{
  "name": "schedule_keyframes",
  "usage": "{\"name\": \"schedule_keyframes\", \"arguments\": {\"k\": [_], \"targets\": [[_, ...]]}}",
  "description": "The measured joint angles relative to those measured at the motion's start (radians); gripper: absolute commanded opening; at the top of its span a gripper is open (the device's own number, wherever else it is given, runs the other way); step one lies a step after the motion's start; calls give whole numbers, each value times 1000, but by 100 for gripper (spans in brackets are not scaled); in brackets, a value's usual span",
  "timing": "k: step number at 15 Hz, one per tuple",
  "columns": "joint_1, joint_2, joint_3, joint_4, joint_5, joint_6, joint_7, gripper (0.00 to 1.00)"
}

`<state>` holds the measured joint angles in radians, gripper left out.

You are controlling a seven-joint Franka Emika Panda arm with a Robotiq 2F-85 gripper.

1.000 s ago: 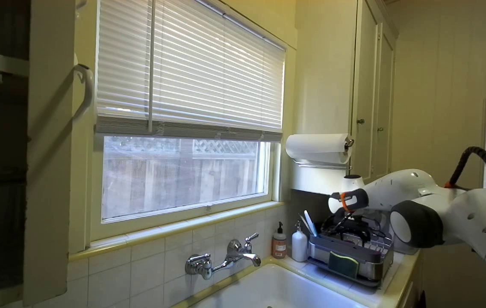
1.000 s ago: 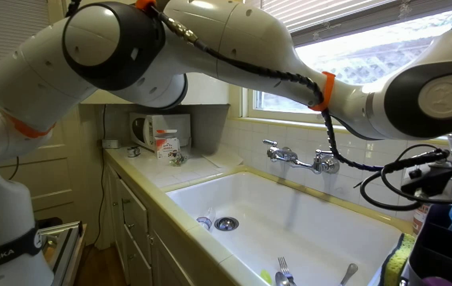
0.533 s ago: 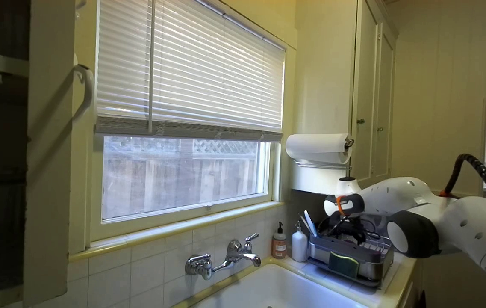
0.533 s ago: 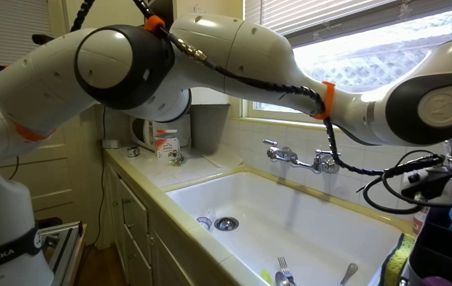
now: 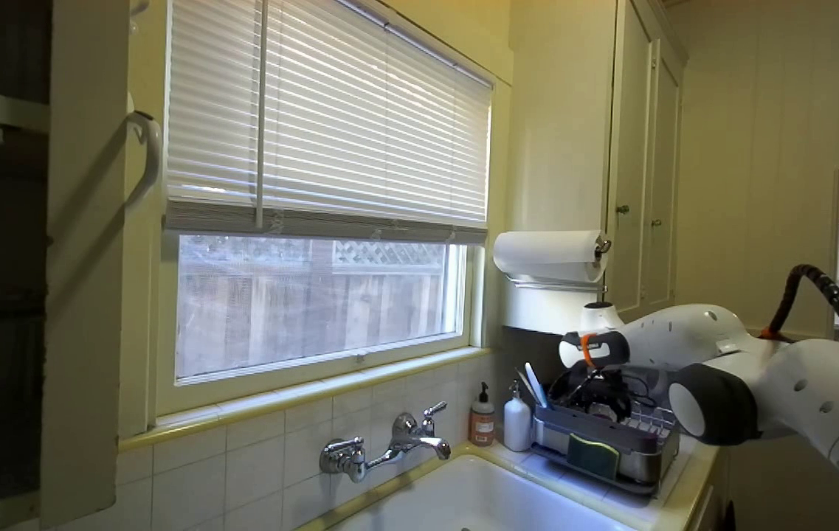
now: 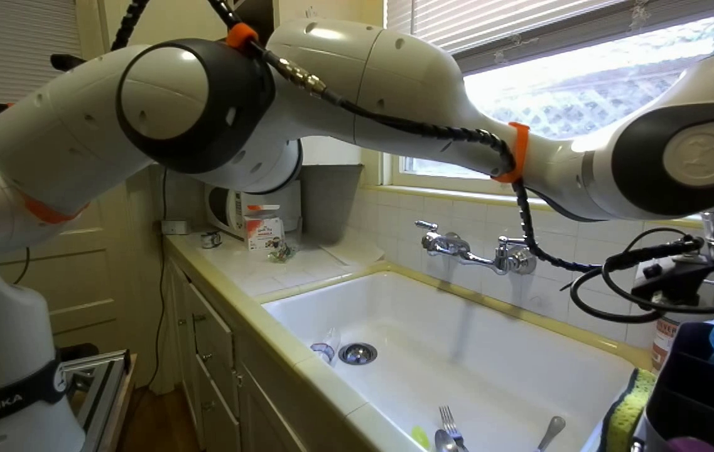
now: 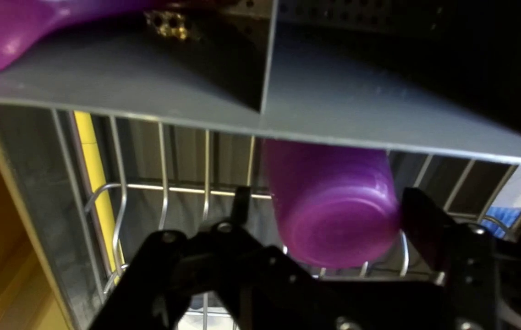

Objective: Put the purple cup inside the sink.

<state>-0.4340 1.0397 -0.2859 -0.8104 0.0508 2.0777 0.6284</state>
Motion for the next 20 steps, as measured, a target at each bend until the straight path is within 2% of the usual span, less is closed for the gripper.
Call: {"name": "schedule_keyframes", "arguments": {"k": [2, 6, 8, 11, 16, 20], "targets": [[0, 6, -5, 15, -4, -64, 12, 42], [1, 7, -15, 30, -4, -106, 21, 42], [5, -7, -21, 30, -7, -96, 18, 42], [19, -60, -43, 4, -33, 6, -5, 42], [49, -194, -56, -165, -108, 118, -183, 42], [66, -308, -25, -333, -119, 186, -390, 42]]}}
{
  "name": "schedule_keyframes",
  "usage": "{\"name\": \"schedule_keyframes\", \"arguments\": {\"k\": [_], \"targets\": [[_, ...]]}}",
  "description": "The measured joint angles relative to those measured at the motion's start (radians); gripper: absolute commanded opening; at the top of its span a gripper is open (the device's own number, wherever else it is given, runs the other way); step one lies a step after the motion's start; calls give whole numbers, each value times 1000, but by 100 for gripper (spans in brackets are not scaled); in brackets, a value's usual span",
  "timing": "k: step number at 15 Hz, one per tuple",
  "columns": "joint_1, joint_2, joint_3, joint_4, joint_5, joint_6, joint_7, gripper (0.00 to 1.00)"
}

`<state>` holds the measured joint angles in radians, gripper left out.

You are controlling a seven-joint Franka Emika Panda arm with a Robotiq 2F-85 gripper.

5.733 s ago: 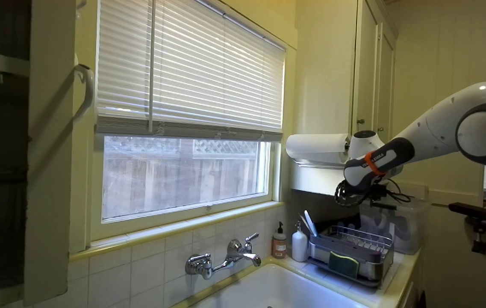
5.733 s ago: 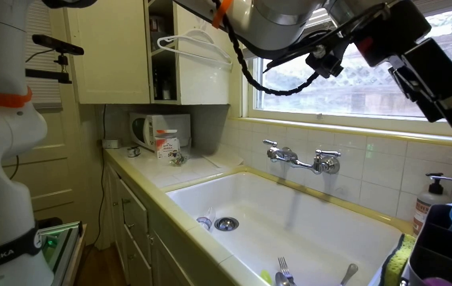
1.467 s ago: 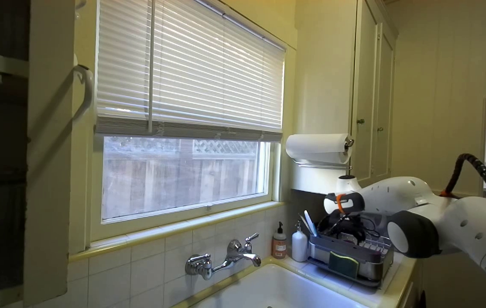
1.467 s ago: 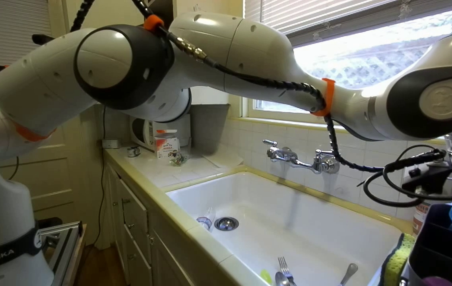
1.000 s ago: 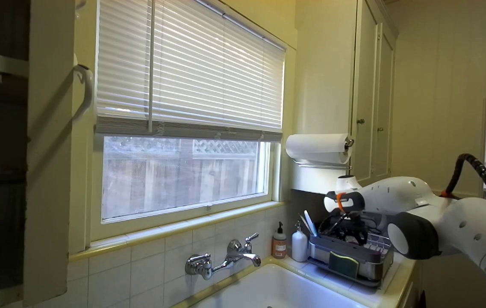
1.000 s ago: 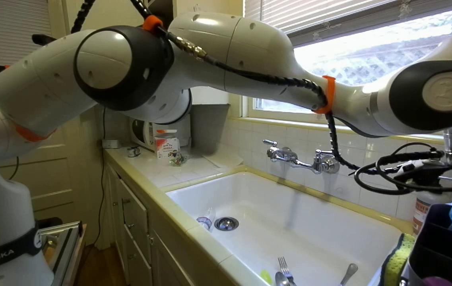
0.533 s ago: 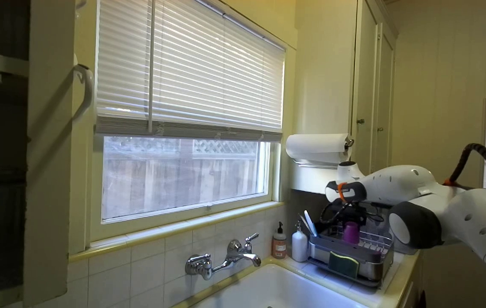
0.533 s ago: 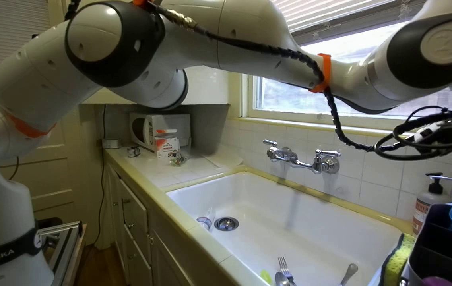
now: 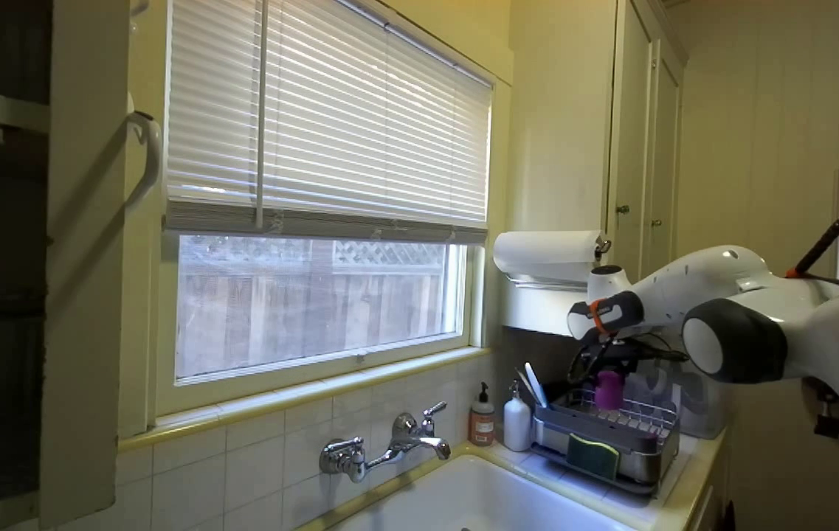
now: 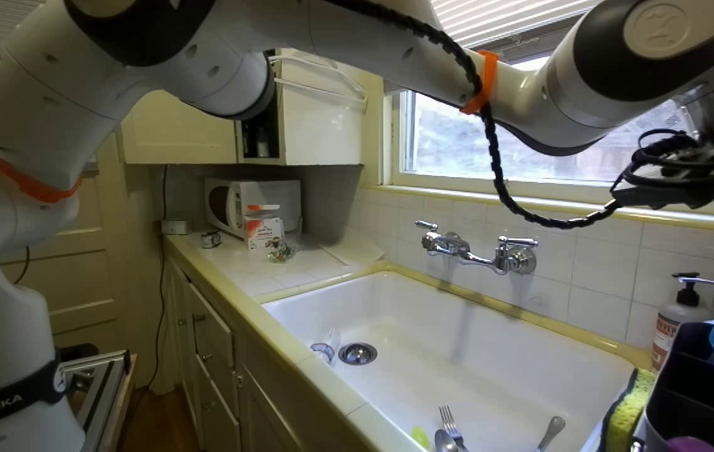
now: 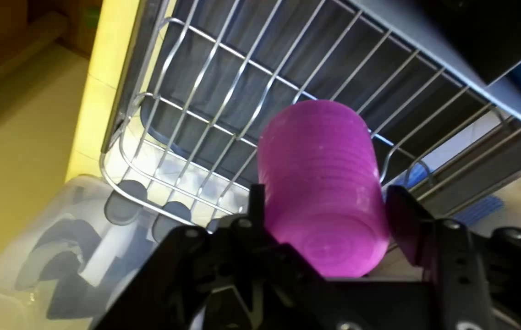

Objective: Put the purple cup inside the sink.

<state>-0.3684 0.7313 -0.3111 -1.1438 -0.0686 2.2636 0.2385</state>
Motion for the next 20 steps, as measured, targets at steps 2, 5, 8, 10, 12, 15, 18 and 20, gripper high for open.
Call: {"name": "schedule_keyframes", "arguments": {"k": [2, 5, 8, 10, 12, 15, 18, 20], "targets": [[12, -65, 25, -84, -1, 31, -99, 42], [50, -167, 60, -213, -22, 31, -215, 42], [111, -273, 82, -358, -75, 28, -286, 42], [158, -345, 97, -458, -125, 15, -311, 42], [200, -411, 124, -558, -154, -7, -331, 42], [252, -458, 176, -634, -157, -116, -355, 67], [259, -457, 183, -632, -157, -126, -349, 67], [251, -457, 179, -630, -157, -126, -350, 42]]}}
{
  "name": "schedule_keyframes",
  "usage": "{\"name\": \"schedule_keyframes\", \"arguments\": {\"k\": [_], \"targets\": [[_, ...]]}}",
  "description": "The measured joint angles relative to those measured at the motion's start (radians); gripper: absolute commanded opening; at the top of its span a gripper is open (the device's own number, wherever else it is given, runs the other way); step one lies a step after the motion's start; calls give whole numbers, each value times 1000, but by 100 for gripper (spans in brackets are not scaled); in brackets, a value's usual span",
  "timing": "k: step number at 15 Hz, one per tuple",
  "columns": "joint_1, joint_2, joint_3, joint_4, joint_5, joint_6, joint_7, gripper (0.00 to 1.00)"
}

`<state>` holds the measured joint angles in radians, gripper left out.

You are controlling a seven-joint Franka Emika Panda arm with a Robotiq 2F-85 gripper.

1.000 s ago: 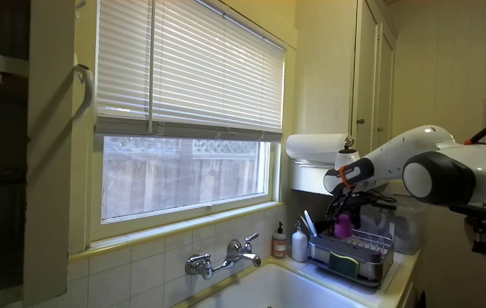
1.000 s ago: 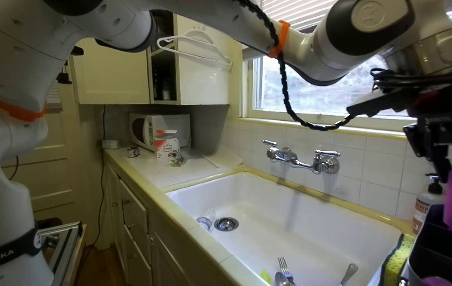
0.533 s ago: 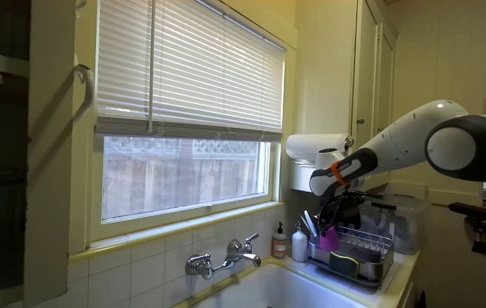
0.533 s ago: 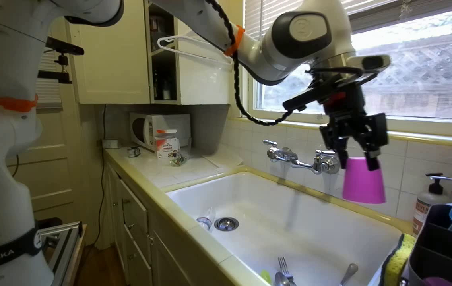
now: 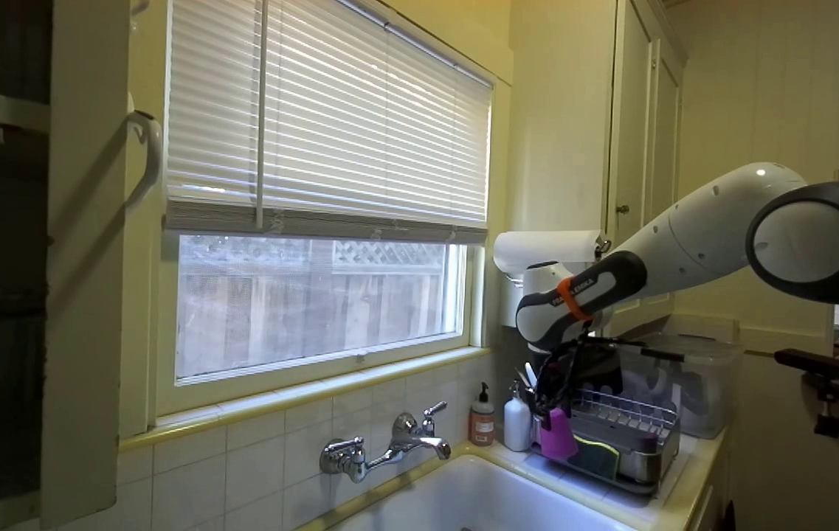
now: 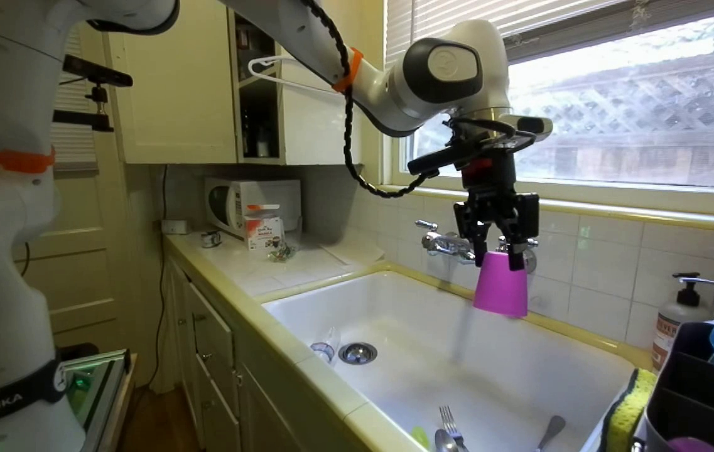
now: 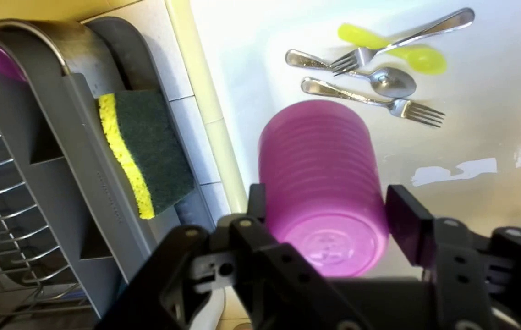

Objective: Put the purple cup inside the sink.

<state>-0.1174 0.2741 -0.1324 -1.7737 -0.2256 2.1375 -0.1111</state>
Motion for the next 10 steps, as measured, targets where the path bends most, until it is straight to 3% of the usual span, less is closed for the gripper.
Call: {"name": "schedule_keyframes", "arguments": {"k": [5, 10], "targets": [[0, 29, 4, -9, 16, 47, 49, 42], [-5, 225, 25, 15, 123, 204, 116, 42]]}}
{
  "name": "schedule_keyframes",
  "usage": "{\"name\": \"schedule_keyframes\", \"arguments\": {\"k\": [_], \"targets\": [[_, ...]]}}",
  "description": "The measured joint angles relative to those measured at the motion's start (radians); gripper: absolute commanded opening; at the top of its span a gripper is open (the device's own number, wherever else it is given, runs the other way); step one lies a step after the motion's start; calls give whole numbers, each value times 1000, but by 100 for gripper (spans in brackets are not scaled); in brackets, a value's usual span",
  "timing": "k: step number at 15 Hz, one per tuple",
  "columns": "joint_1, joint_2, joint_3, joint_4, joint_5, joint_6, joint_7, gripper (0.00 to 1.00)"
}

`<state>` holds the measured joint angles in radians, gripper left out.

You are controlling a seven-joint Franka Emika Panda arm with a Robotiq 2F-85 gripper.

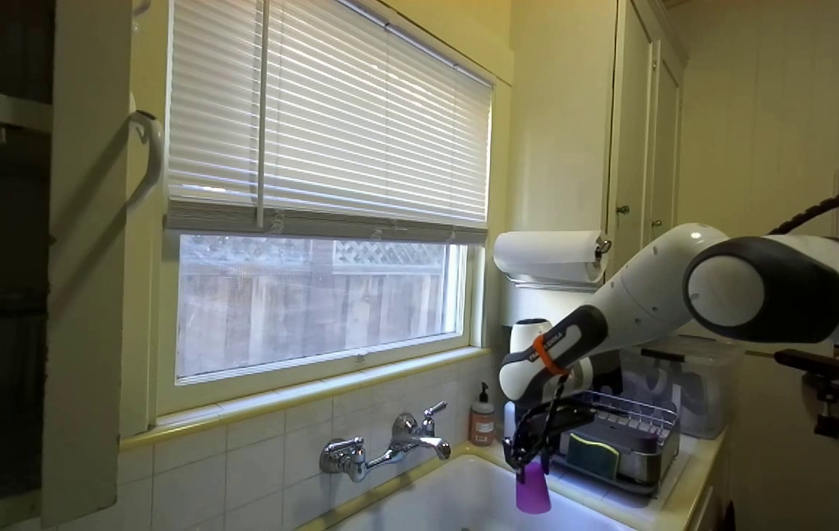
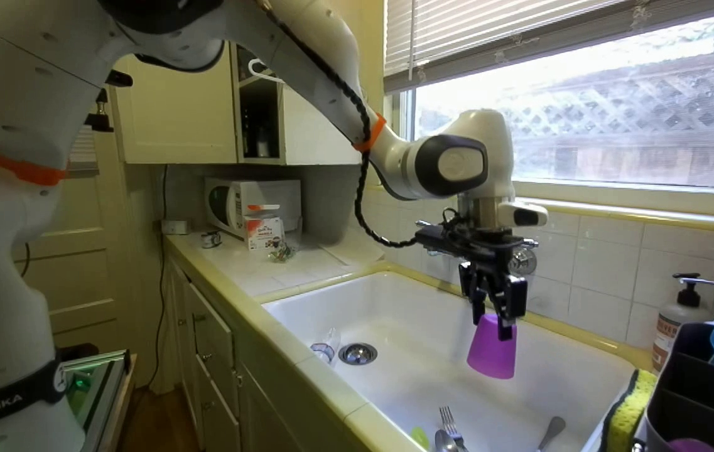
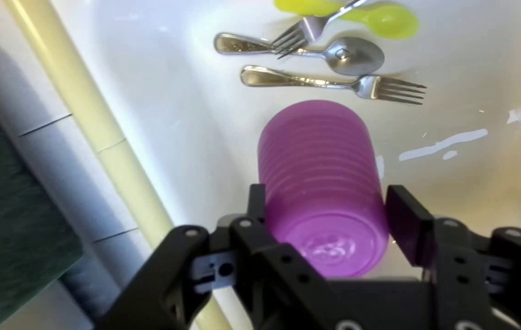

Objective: Put the purple cup inside the sink.

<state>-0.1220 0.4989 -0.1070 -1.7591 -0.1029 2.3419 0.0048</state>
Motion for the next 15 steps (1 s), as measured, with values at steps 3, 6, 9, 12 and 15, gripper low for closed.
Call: {"name": "schedule_keyframes", "arguments": {"k": [3, 6, 9, 12, 15], "targets": [[-2, 131, 16, 91, 45, 13, 0, 42], [7, 254, 14, 206, 39, -31, 11, 42], [45, 386, -14, 347, -9, -127, 58, 42], [85, 491, -23, 476, -40, -254, 74, 67], [92, 505, -27, 507, -48, -278, 76, 42]]}}
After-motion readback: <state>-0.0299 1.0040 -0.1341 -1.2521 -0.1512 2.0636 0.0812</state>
